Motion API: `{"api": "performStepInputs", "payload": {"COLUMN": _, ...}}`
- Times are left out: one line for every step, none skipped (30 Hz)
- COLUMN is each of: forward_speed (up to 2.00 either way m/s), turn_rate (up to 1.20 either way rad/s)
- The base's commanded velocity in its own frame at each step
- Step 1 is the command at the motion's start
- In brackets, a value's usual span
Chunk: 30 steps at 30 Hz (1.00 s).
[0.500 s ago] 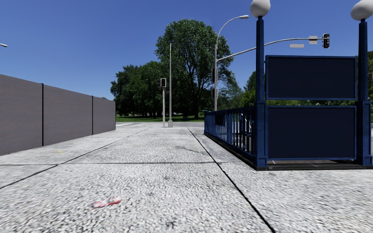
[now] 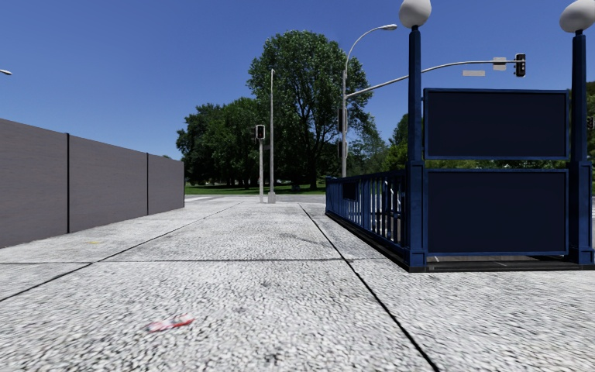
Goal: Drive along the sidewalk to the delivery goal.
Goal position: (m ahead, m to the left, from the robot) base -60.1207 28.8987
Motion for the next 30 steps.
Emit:
{"api": "performStepInputs", "payload": {"forward_speed": 0.0, "turn_rate": 0.0}}
{"api": "performStepInputs", "payload": {"forward_speed": 0.0, "turn_rate": 0.0}}
{"api": "performStepInputs", "payload": {"forward_speed": 0.0, "turn_rate": 0.0}}
{"api": "performStepInputs", "payload": {"forward_speed": 0.0, "turn_rate": 0.0}}
{"api": "performStepInputs", "payload": {"forward_speed": 0.0, "turn_rate": 0.0}}
{"api": "performStepInputs", "payload": {"forward_speed": 0.0, "turn_rate": 0.0}}
{"api": "performStepInputs", "payload": {"forward_speed": 0.0, "turn_rate": 0.0}}
{"api": "performStepInputs", "payload": {"forward_speed": 0.0, "turn_rate": 0.0}}
{"api": "performStepInputs", "payload": {"forward_speed": 0.0, "turn_rate": 0.0}}
{"api": "performStepInputs", "payload": {"forward_speed": 0.0, "turn_rate": 0.0}}
{"api": "performStepInputs", "payload": {"forward_speed": 0.0, "turn_rate": 0.0}}
{"api": "performStepInputs", "payload": {"forward_speed": 0.0, "turn_rate": 0.0}}
{"api": "performStepInputs", "payload": {"forward_speed": 0.0, "turn_rate": 0.0}}
{"api": "performStepInputs", "payload": {"forward_speed": 0.0, "turn_rate": 0.0}}
{"api": "performStepInputs", "payload": {"forward_speed": 0.0, "turn_rate": 0.0}}
{"api": "performStepInputs", "payload": {"forward_speed": 0.0, "turn_rate": 0.02}}
{"api": "performStepInputs", "payload": {"forward_speed": 0.0, "turn_rate": 0.16}}
{"api": "performStepInputs", "payload": {"forward_speed": 0.0, "turn_rate": 0.29}}
{"api": "performStepInputs", "payload": {"forward_speed": 0.0, "turn_rate": 0.52}}
{"api": "performStepInputs", "payload": {"forward_speed": 0.0, "turn_rate": 0.52}}
{"api": "performStepInputs", "payload": {"forward_speed": 0.0, "turn_rate": 0.72}}
{"api": "performStepInputs", "payload": {"forward_speed": 0.0, "turn_rate": 0.92}}
{"api": "performStepInputs", "payload": {"forward_speed": 0.0, "turn_rate": 1.02}}
{"api": "performStepInputs", "payload": {"forward_speed": 0.0, "turn_rate": 1.05}}
{"api": "performStepInputs", "payload": {"forward_speed": 0.0, "turn_rate": 1.07}}
{"api": "performStepInputs", "payload": {"forward_speed": 0.0, "turn_rate": 1.11}}
{"api": "performStepInputs", "payload": {"forward_speed": 0.0, "turn_rate": 1.14}}
{"api": "performStepInputs", "payload": {"forward_speed": 0.0, "turn_rate": 1.16}}
{"api": "performStepInputs", "payload": {"forward_speed": 0.0, "turn_rate": 1.16}}
{"api": "performStepInputs", "payload": {"forward_speed": 0.0, "turn_rate": 1.16}}
